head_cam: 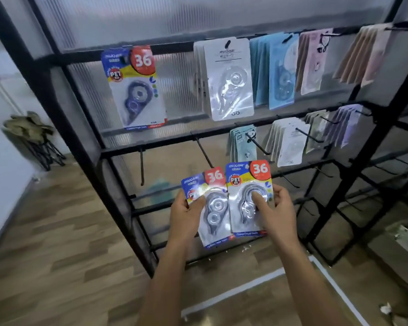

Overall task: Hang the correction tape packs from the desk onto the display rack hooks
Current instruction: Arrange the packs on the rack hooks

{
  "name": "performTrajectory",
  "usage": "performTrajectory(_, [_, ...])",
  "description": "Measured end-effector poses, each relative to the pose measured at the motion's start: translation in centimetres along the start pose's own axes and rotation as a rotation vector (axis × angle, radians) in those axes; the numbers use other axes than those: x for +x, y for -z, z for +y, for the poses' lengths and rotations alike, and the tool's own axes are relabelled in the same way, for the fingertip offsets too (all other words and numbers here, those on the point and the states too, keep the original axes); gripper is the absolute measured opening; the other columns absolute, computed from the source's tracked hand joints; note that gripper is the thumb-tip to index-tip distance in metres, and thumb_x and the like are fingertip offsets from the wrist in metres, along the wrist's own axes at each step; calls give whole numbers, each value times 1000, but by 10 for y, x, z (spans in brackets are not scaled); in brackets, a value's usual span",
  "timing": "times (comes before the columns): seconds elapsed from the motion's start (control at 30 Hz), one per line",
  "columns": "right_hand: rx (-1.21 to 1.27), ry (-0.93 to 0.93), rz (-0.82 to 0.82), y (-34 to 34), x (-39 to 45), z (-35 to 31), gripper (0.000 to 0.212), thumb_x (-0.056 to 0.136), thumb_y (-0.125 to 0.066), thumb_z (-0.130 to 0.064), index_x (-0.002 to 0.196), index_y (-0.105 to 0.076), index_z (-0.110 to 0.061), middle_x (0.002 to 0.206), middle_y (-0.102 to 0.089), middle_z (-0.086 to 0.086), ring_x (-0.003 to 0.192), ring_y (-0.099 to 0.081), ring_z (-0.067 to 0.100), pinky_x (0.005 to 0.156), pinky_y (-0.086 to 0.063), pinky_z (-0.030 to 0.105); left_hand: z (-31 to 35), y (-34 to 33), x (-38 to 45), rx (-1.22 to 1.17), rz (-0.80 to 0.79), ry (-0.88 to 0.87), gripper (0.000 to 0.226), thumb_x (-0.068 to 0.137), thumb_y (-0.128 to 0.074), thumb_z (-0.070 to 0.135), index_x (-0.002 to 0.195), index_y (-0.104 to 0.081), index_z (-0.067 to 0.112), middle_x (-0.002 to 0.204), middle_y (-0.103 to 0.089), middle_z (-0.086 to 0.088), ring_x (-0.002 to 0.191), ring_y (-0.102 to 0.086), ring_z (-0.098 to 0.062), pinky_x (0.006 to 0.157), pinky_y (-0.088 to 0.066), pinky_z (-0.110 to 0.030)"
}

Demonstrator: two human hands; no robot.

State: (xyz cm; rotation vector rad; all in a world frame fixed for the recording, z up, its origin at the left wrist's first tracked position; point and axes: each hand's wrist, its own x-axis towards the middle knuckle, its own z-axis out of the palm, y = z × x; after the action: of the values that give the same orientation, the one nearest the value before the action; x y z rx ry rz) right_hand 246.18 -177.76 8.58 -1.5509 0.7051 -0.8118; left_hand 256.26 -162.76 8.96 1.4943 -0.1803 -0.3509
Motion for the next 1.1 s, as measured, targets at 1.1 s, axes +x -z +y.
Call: performTrajectory(1.1, [167,-13,-247,-28,68,25,28,81,-72,-13,102,-58,-26,100,-71,1,92,-69,16,75,-58,34,-16,-42,58,115,77,-67,16,97,-54,28,92,-69,23,89,-74,3,86,-70,-18,75,-55,-41])
